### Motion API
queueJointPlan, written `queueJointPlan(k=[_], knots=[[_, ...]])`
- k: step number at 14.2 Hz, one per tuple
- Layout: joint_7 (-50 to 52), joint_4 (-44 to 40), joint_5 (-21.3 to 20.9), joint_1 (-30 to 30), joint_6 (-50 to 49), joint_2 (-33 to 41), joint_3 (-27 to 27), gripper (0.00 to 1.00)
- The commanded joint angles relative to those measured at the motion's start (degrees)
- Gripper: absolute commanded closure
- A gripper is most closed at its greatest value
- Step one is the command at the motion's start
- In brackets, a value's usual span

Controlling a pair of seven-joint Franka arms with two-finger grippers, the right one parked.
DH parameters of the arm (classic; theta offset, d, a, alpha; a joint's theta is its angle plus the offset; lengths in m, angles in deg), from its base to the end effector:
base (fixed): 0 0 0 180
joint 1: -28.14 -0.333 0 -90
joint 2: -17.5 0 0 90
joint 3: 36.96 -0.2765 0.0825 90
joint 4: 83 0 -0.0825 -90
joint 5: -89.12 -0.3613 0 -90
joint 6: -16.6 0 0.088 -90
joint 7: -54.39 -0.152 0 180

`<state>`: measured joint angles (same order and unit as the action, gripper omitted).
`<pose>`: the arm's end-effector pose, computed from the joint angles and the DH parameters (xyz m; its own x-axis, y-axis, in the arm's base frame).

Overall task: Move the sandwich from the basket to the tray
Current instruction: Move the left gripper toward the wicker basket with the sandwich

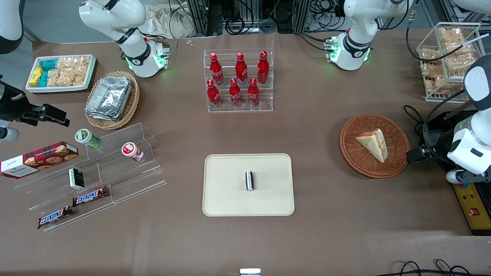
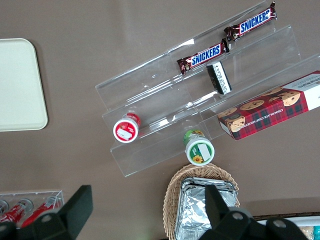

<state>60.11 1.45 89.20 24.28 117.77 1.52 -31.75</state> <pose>0.6155 -0.0098 0.4416 0.9967 0.0803 0.0113 0.0799 -0.9964 0.0276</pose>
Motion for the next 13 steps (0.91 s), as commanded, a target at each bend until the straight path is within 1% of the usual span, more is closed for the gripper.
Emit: queueJointPlan(k=[1,5,7,8,11,13], knots=[[-0.89,-2.36,0.36,-0.19,-2.02,-1.16,-0.11,0.00],[-0.89,-2.37,0.97,-0.54,-3.25,-2.22,-2.04,0.00],[1.38,-1.14,1.06,-1.50,-4.21,-1.61,-2.04,0.07],[4.53,-0.35,0.89,-1.59,-5.00,-1.52,-2.04,0.08],[17.44,4.04,0.62,-1.59,-4.57,-0.20,-2.04,0.09],[22.04,7.99,1.06,-1.59,-2.74,1.29,-2.04,0.08]])
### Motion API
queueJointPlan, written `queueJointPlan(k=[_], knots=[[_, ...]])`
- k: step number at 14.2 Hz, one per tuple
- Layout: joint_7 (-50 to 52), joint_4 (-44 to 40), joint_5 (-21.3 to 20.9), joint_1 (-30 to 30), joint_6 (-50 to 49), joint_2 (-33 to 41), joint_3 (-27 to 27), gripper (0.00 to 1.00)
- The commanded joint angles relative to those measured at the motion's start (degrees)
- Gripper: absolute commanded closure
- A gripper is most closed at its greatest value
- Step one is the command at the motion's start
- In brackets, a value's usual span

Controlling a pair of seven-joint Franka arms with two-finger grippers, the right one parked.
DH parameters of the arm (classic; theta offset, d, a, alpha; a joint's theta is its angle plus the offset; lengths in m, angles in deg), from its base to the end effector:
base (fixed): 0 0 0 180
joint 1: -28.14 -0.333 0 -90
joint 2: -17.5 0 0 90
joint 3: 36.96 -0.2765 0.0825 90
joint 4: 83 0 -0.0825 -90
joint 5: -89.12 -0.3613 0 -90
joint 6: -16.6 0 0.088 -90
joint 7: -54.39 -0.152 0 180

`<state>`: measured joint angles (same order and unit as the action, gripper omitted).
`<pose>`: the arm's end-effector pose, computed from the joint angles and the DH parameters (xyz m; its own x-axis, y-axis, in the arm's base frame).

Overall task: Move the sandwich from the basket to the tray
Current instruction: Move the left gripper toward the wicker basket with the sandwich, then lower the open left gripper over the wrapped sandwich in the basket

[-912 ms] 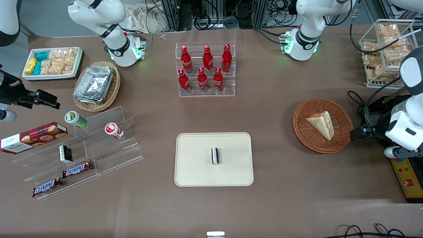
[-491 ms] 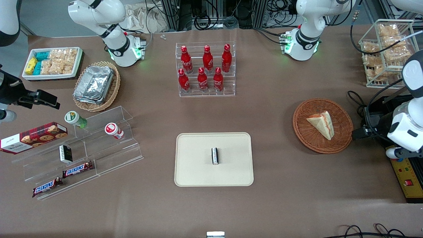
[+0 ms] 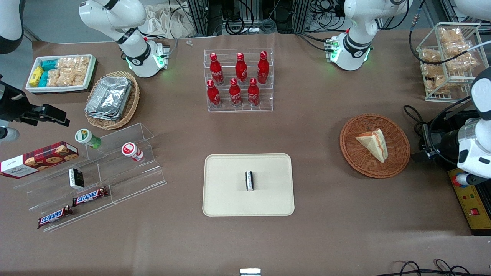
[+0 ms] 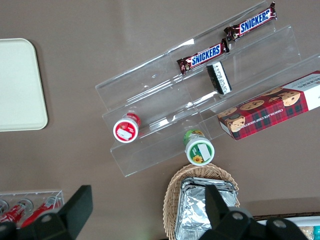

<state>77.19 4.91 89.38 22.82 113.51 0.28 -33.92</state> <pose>0.5958 0.0255 0.3952 0.8949 0.4240 -0.1392 0.4232 -0.9053 -0.0367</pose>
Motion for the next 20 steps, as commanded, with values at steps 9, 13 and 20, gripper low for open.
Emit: queueJointPlan(k=[9,13,20], knots=[[9.80,35.11,0.18,0.32,27.35,11.68,0.31,0.07],[11.73,38.03,0.09,-0.12,29.12,10.89,0.13,0.09],[14.37,43.74,0.09,-0.12,36.94,10.36,0.13,0.10]])
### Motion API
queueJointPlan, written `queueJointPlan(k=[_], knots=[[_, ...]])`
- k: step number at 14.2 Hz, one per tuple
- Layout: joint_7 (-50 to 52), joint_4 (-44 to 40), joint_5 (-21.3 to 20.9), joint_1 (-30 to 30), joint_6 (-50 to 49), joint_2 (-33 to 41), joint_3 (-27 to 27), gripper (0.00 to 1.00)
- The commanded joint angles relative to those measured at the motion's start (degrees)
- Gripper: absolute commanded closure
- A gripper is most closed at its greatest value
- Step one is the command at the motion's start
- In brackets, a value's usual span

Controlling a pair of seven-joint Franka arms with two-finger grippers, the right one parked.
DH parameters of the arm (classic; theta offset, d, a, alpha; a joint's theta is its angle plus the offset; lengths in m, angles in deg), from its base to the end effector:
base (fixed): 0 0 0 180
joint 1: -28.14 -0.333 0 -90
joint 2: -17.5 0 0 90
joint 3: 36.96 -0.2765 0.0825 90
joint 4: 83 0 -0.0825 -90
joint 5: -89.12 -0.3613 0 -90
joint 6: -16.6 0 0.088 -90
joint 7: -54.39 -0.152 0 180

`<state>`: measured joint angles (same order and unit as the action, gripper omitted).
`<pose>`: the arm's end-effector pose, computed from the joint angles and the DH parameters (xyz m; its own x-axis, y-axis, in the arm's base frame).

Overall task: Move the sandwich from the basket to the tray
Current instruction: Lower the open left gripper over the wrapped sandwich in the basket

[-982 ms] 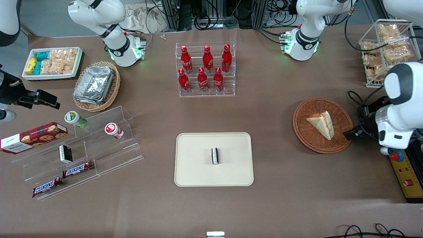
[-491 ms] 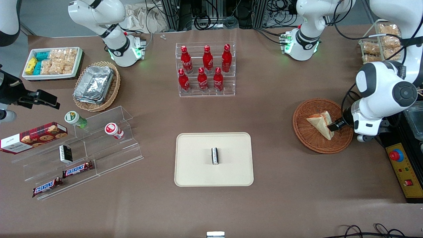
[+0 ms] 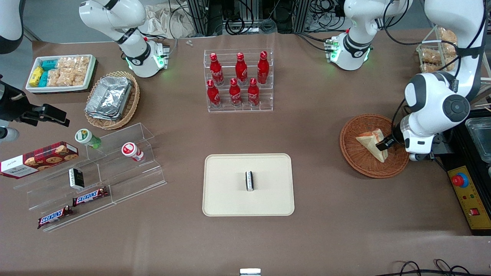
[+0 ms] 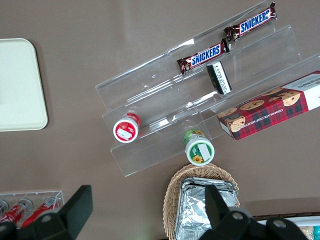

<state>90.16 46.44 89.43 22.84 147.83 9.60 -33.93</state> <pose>0.4962 0.0188 0.2253 0.7803 0.6186 -0.0926 0.6165 -0.7856 -0.0533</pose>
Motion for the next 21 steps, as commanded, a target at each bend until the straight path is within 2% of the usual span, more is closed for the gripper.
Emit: queueJointPlan(k=[1,4,9,14,15,17,18,19,20,21], knots=[[1.41,2.47,0.22,-0.15,3.24,0.86,0.13,0.10],[2.55,3.09,0.31,-0.06,3.51,0.42,0.13,0.10],[3.17,8.62,0.48,-0.06,12.54,-0.45,0.22,0.10],[3.26,9.77,0.48,0.20,15.46,-1.77,0.22,0.12],[3.26,9.77,0.48,0.20,15.46,-1.77,0.22,0.23],[3.26,9.68,0.48,0.46,15.46,-1.77,0.31,0.67],[3.34,9.60,0.48,0.47,15.38,-1.77,0.39,0.81],[3.17,9.51,0.40,0.55,15.20,-1.69,0.40,0.90],[2.82,9.51,0.05,0.55,15.20,-1.43,0.40,0.92],[2.29,9.33,-0.13,0.55,14.85,-1.07,0.48,1.00]])
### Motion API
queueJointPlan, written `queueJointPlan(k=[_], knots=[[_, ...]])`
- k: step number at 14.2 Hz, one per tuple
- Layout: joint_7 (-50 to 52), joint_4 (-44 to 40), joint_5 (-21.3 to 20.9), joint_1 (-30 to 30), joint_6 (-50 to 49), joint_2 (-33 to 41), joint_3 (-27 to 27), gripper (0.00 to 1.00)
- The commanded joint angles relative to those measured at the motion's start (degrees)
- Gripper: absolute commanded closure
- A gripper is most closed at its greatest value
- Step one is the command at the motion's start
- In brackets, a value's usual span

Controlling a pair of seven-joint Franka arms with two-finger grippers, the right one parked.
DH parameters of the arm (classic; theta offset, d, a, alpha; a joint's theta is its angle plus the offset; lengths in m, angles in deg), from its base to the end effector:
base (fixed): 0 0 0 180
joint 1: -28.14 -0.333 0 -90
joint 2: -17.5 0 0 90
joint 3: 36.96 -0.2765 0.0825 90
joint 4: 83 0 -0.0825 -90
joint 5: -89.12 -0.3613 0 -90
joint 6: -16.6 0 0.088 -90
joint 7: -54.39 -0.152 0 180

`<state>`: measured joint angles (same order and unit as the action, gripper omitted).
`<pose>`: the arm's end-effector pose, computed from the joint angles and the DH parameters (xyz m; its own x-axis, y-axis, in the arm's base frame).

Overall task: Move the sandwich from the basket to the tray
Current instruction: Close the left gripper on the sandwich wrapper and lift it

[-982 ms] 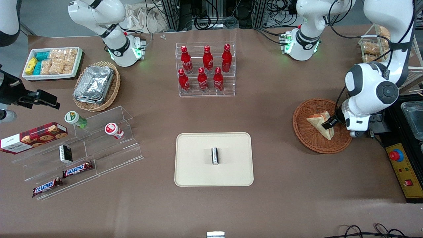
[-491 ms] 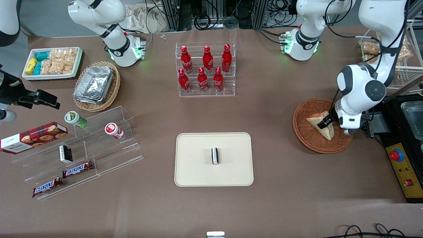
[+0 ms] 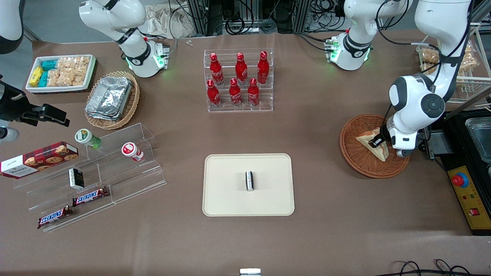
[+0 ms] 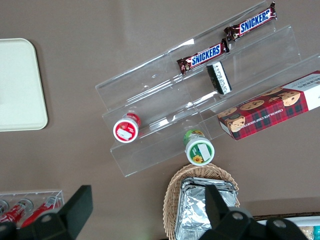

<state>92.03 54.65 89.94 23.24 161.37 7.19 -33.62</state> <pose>0.4716 0.0114 0.1713 0.7654 0.6412 -0.0550 0.6412 -0.7671 -0.0196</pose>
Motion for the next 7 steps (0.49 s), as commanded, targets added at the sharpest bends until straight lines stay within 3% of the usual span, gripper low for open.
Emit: queueJointPlan(k=[1,4,7], knots=[[0.42,1.04,-0.73,0.25,0.87,1.95,0.27,1.00],[0.24,-2.36,-1.35,0.33,-7.00,5.63,0.44,1.00],[-3.61,-19.10,-2.14,0.51,-30.33,6.18,2.11,1.00]])
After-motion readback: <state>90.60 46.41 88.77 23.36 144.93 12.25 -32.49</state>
